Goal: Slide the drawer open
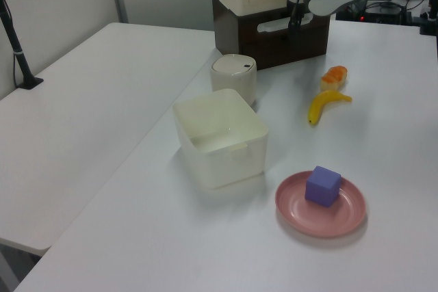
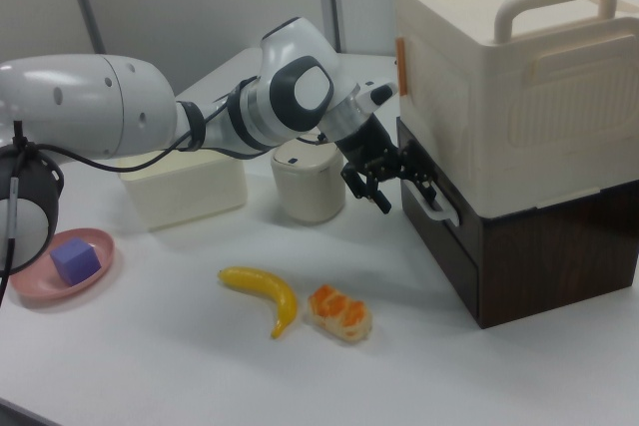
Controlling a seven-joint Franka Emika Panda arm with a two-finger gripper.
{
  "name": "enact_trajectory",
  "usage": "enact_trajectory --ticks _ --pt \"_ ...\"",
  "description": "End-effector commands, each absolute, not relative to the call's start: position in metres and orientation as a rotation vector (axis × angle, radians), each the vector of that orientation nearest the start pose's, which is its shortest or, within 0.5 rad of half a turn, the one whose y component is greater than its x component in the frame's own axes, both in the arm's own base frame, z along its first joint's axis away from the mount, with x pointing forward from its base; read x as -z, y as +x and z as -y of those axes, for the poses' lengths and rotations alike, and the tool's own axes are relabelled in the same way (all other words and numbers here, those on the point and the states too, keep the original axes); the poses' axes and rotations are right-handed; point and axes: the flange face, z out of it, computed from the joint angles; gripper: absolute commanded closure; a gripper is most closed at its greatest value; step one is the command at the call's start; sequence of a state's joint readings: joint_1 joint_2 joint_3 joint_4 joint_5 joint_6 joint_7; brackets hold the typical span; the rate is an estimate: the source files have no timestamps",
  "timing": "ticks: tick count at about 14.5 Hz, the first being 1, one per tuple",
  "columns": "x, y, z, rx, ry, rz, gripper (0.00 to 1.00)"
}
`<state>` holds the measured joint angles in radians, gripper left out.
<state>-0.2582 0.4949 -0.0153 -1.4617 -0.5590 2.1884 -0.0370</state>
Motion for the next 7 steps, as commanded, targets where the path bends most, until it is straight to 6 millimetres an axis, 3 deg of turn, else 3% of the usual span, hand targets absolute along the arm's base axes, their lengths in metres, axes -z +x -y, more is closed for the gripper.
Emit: enact_trajectory --ticks 1,4,7 --pt "-0.418 0.688 0.209 -0.157 2.591 -0.085 0.0" --pt "-0.407 0.69 0.211 -0.157 2.595 -0.062 0.0" --pt "-0.41 0.697 0.208 -0.301 2.598 0.062 0.0"
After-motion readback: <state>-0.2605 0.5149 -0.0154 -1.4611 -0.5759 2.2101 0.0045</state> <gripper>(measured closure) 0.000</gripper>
